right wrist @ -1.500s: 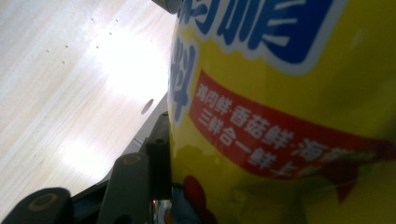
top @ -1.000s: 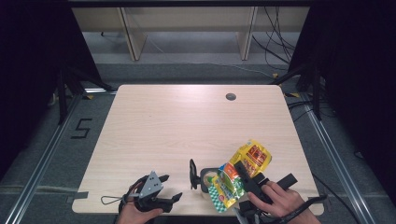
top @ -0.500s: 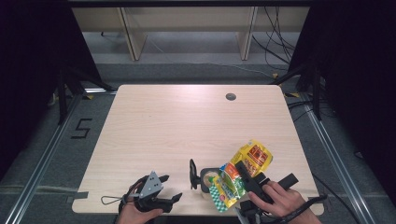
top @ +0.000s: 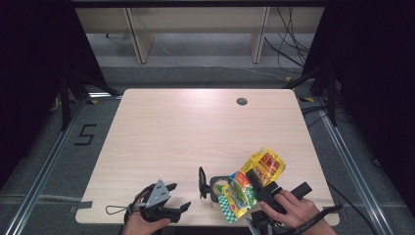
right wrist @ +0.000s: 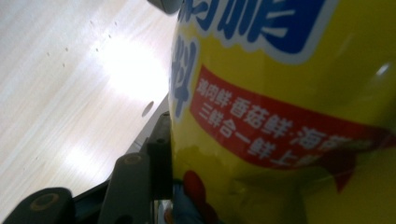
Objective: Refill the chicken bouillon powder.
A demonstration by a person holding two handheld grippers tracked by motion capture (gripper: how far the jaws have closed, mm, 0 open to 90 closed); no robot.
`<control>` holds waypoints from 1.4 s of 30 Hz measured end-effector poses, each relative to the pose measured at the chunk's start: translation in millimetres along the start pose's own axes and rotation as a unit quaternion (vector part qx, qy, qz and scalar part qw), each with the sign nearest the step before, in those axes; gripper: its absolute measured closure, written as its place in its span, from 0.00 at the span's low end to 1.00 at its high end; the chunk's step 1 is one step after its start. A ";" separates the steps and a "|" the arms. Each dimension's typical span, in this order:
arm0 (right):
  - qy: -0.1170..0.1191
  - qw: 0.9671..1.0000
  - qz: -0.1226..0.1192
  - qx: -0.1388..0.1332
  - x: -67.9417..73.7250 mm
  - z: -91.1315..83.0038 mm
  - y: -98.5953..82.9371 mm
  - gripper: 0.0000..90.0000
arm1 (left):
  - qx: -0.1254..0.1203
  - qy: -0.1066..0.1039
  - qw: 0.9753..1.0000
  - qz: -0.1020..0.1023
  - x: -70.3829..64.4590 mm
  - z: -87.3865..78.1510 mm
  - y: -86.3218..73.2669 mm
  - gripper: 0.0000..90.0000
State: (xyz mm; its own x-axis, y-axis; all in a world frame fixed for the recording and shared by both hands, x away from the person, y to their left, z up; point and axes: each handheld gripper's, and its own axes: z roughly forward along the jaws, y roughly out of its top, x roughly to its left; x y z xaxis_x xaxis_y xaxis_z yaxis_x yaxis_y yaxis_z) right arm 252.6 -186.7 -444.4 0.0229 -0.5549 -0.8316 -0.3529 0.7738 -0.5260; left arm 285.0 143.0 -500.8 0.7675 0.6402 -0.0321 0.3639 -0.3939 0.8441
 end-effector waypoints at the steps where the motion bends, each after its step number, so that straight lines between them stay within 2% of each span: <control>1: 0.007 1.000 0.001 0.001 -1.1 0.1 -1.1 0.60 | -0.002 -0.003 1.000 0.002 0.1 0.1 0.2 0.25; 3: 0.006 1.000 0.001 0.003 -1.2 -0.2 -2.3 0.60 | -0.001 -0.002 1.000 -0.001 0.3 0.7 0.8 0.25; 4: -0.001 1.000 0.001 0.005 0.0 -0.6 -1.3 0.60 | -0.003 0.000 1.000 0.005 0.3 1.3 0.8 0.25; 5: 0.016 1.000 0.005 0.001 0.0 -0.1 0.0 0.60 | -0.003 -0.002 1.000 -0.004 -1.1 1.8 -0.1 0.25; 6: 0.017 1.000 0.004 -0.002 0.5 0.0 2.0 0.60 | -0.004 -0.003 1.000 -0.005 -1.7 1.6 -0.3 0.25; 8: 0.002 1.000 0.003 -0.004 1.7 0.1 4.0 0.60 | -0.002 -0.004 1.000 0.002 0.0 0.1 0.9 0.25; 9: 0.003 1.000 0.001 -0.005 1.4 -0.2 3.2 0.60 | -0.001 -0.002 1.000 0.014 1.9 -0.3 1.6 0.25; 11: -0.006 1.000 0.007 -0.003 1.8 0.1 1.4 0.60 | 0.000 -0.001 1.000 0.006 0.9 0.0 0.4 0.25; 12: -0.019 1.000 0.010 -0.016 3.0 2.1 0.4 0.60 | -0.002 -0.003 1.000 -0.003 -0.3 0.4 -0.1 0.25; 15: -0.014 1.000 0.006 -0.016 3.9 1.7 1.6 0.60 | -0.005 -0.001 1.000 0.002 -0.3 1.5 0.7 0.25; 16: -0.015 1.000 0.007 -0.019 4.1 2.5 2.2 0.60 | -0.002 -0.002 1.000 -0.003 -1.5 1.7 0.0 0.25; 19: -0.016 1.000 0.009 -0.018 3.6 2.2 1.1 0.60 | -0.006 -0.003 1.000 0.007 -0.5 1.0 0.8 0.25; 20: -0.017 1.000 0.010 -0.016 2.8 1.6 0.0 0.60 | -0.006 -0.001 1.000 -0.003 -1.0 1.3 0.6 0.25; 21: -0.019 1.000 0.013 -0.015 3.0 1.2 -1.4 0.60 | -0.005 -0.004 1.000 0.005 0.3 1.5 0.7 0.25; 22: -0.015 1.000 0.010 -0.011 2.0 1.1 -2.1 0.60 | -0.002 -0.001 1.000 0.003 -0.1 1.0 0.1 0.25; 23: 0.006 1.000 0.005 0.001 -0.3 -0.7 -1.7 0.60 | -0.001 -0.003 1.000 -0.001 -0.6 1.0 -0.4 0.25; 24: 0.000 1.000 0.005 0.003 0.5 -0.9 -1.4 0.60 | -0.002 -0.002 1.000 -0.003 -0.8 0.9 -0.2 0.25; 25: 0.003 1.000 0.005 0.003 1.3 -1.0 -1.1 0.60 | -0.007 -0.004 1.000 0.008 0.9 1.4 0.7 0.25; 26: 0.003 1.000 0.003 0.000 1.4 -0.4 -0.4 0.60 | -0.003 -0.003 1.000 0.011 1.2 1.0 1.2 0.25; 27: 0.005 1.000 0.002 -0.002 1.8 -0.2 0.0 0.60 | -0.010 -0.004 1.000 -0.007 -1.4 2.4 0.1 0.25; 29: 0.007 1.000 0.002 -0.001 1.4 -0.3 0.0 0.60 | -0.002 -0.003 1.000 -0.002 -1.1 0.2 0.0 0.25; 30: 0.017 1.000 0.006 -0.001 0.4 -0.5 -0.5 0.60 | -0.002 -0.004 1.000 0.002 -0.1 0.1 0.7 0.25; 31: 0.005 1.000 0.003 0.001 0.6 -1.1 -0.9 0.60 | -0.001 -0.002 1.000 0.008 1.3 0.1 1.2 0.25; 32: 0.001 1.000 0.006 0.000 1.1 -1.3 -0.7 0.60 | -0.002 -0.001 1.000 -0.001 0.4 0.9 0.5 0.25; 33: -0.005 1.000 0.004 0.000 1.7 -0.7 0.4 0.60 | 0.004 0.002 1.000 0.014 1.8 0.5 0.3 0.25; 34: 0.020 1.000 0.002 -0.005 0.8 -0.5 2.1 0.61 | -0.001 -0.001 1.000 0.007 0.3 1.0 0.0 0.25; 36: 0.018 1.000 0.006 -0.007 1.4 -0.2 4.1 0.61 | -0.007 -0.004 1.000 -0.007 -1.5 1.6 0.3 0.25; 37: 0.004 1.000 0.002 -0.006 1.8 -0.6 3.3 0.61 | -0.009 -0.004 1.000 0.004 -0.1 1.7 0.9 0.25; 38: 0.003 1.000 0.004 -0.004 1.2 -0.8 2.3 0.61 | -0.007 -0.004 1.000 0.003 -0.4 1.3 0.6 0.25; 39: 0.012 1.000 0.006 -0.001 0.4 -1.0 0.9 0.61 | -0.004 -0.002 1.000 -0.004 -1.3 0.9 -0.2 0.25; 40: 0.002 1.000 0.004 0.000 0.2 -1.4 0.2 0.61 | -0.002 -0.003 1.000 -0.003 -1.0 0.8 -0.3 0.25; 42: 0.004 1.000 0.006 0.000 0.6 -2.1 0.1 0.61 | -0.001 0.001 1.000 0.005 0.6 1.4 0.6 0.25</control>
State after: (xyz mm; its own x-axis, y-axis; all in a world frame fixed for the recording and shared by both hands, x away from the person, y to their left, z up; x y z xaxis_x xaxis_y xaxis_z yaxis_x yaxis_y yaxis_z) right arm 250.6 -187.6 -444.6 0.0117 -0.5475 -0.8367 -0.3526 0.7808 -0.5158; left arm 286.4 142.2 -501.0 0.7703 0.6373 -0.0222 0.3548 -0.3994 0.8454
